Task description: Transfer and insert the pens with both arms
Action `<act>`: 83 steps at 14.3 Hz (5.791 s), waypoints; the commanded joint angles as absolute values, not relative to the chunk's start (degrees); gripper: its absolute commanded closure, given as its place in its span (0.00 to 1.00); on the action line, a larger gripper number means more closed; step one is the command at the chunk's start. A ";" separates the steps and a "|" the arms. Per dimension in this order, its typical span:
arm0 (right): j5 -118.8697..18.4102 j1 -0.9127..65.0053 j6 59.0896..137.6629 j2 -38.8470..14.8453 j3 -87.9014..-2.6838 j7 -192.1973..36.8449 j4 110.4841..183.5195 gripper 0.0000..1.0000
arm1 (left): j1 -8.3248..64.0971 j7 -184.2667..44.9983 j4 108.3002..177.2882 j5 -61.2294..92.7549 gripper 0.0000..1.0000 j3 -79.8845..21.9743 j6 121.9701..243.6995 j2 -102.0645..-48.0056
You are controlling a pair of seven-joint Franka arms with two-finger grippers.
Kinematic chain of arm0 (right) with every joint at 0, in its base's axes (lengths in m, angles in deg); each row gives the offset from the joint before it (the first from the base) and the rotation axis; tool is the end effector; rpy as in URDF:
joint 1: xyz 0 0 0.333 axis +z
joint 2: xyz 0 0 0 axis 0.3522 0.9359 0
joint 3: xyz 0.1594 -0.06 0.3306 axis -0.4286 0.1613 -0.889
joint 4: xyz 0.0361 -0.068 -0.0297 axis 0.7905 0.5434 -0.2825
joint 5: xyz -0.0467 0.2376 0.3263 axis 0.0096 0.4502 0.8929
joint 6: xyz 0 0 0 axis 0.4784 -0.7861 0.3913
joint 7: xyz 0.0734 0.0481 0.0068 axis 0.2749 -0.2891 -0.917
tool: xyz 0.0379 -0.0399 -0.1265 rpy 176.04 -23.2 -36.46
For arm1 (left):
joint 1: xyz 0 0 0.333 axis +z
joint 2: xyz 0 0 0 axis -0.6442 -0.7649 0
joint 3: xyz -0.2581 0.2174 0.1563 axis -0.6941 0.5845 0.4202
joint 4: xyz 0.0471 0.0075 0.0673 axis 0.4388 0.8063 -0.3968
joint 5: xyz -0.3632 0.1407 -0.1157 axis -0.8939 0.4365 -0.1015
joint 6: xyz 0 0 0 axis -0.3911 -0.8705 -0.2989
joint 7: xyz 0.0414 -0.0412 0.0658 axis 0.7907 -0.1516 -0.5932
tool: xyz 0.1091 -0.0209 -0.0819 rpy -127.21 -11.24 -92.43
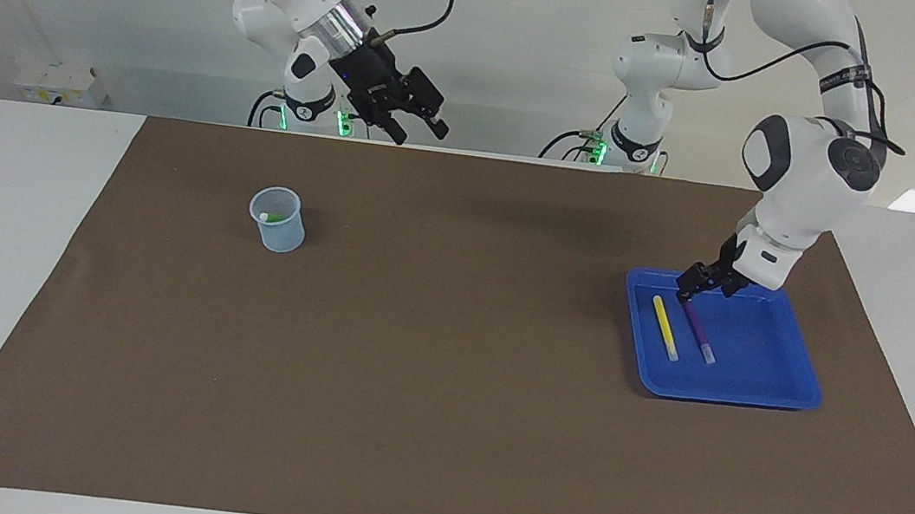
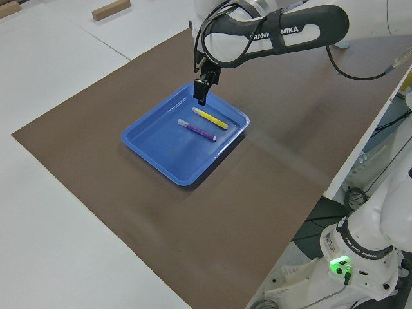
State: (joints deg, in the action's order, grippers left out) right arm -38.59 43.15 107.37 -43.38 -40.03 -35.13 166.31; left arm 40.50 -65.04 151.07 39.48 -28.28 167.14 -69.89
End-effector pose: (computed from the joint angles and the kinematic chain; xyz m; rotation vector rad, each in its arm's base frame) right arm 0.4510 0.2509 0.5919 -2.3335 0.6199 0.0455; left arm 0.5821 -0.0213 0.4173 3.1042 0.2636 0.0060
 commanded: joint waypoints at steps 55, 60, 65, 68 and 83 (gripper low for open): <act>-33.71 57.61 128.61 -32.98 -41.87 -25.47 162.88 0.05 | 25.96 -126.79 144.60 -8.76 1.00 -29.62 143.50 -65.06; -33.97 57.54 128.08 -32.70 -41.78 -26.70 162.78 0.27 | 25.95 -126.96 145.22 -8.76 1.00 -29.62 143.50 -64.36; -34.32 56.57 127.91 -32.44 -41.70 -28.46 162.08 0.46 | 26.22 -126.96 145.22 -8.76 1.00 -29.53 143.50 -64.36; -34.33 56.13 127.82 -32.09 -41.70 -28.46 161.55 0.53 | 26.48 -126.96 145.39 -8.67 1.00 -29.53 143.50 -64.36; -34.41 55.69 126.51 -32.26 -41.70 -29.60 161.55 1.00 | 26.39 -126.96 145.48 -8.67 0.00 -29.53 144.82 -64.10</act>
